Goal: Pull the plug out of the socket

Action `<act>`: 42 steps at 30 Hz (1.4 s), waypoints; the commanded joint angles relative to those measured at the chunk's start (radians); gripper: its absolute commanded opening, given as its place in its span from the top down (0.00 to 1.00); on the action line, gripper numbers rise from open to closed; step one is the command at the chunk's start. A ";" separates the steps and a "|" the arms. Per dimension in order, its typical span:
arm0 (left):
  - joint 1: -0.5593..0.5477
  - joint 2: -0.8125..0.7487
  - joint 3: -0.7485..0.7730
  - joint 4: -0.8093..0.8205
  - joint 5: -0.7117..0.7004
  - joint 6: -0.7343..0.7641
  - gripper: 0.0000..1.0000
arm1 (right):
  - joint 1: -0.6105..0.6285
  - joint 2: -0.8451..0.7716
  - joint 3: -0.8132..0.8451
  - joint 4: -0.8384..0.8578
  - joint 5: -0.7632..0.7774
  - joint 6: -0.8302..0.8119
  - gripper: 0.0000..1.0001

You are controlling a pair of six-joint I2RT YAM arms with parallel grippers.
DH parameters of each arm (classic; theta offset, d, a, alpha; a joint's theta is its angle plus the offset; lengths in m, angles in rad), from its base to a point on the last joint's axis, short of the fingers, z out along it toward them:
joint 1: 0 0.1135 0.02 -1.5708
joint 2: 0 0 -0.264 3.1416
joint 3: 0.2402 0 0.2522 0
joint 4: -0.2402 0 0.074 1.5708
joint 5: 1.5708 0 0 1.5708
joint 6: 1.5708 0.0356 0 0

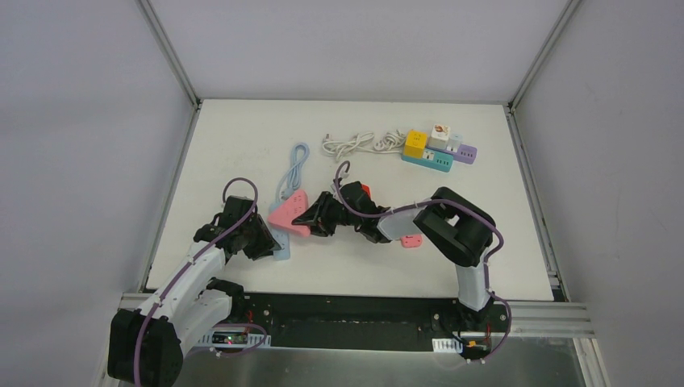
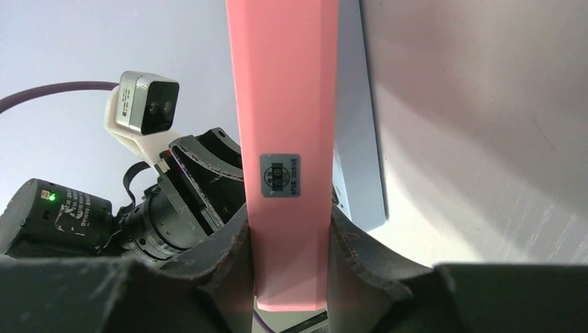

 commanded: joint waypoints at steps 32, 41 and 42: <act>-0.009 0.028 -0.032 -0.060 -0.032 0.001 0.71 | -0.064 -0.131 -0.014 0.242 -0.030 -0.037 1.00; -0.009 -0.012 -0.028 -0.037 -0.008 -0.008 0.71 | -0.062 -0.111 -0.003 0.135 0.011 0.011 1.00; -0.009 -0.033 -0.026 -0.026 0.001 -0.012 0.70 | -0.061 -0.104 -0.002 0.113 0.017 0.021 1.00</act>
